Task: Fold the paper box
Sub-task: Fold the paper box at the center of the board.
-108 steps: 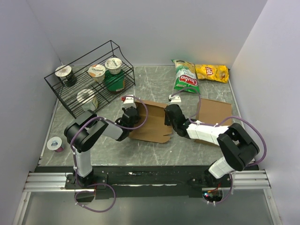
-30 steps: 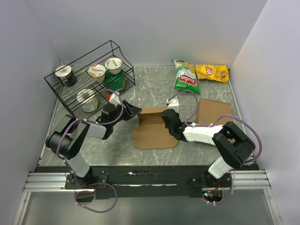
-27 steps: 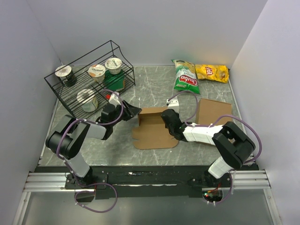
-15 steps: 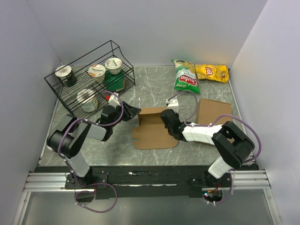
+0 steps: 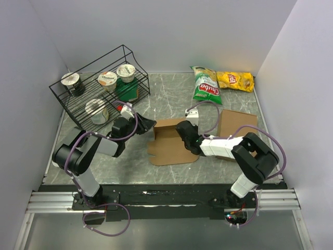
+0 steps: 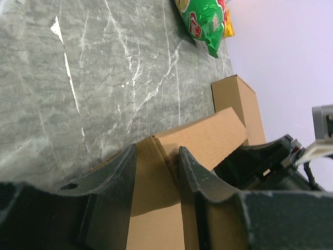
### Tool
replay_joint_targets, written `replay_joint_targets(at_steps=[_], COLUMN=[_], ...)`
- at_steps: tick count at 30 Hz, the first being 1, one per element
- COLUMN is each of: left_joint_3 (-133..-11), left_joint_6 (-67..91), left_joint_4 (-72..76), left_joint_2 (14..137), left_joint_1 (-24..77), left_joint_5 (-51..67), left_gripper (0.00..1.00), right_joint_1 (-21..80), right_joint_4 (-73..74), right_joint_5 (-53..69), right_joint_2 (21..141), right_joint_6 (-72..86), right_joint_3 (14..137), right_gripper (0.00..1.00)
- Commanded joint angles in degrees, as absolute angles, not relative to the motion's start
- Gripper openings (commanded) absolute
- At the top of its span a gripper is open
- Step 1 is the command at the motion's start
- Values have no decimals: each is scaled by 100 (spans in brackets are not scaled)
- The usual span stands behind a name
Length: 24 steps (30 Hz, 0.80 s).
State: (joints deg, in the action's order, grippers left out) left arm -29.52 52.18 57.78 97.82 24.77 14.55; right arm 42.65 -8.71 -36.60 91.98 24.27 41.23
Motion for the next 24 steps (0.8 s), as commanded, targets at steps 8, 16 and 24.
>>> replay_joint_targets(at_steps=[8,16,24], left_joint_3=[-2848,-3234,-4041], left_joint_6=[4623,4544,3667], left_joint_4=[4641,4220,2963], left_joint_2=[9906,9519,8728], left_joint_1=[2496,2391,2101], left_joint_5=[1503,1600,1099], left_gripper=[27,66,95], right_joint_1=[3938,3911,3973], right_joint_4=[359,-386,-123], right_joint_5=[-4763,-3983,-3340], right_joint_2=[9597,9115,8614], right_joint_6=[3770,2779,2549], right_joint_3=[4289,3964,3841], right_gripper=[0,18,72])
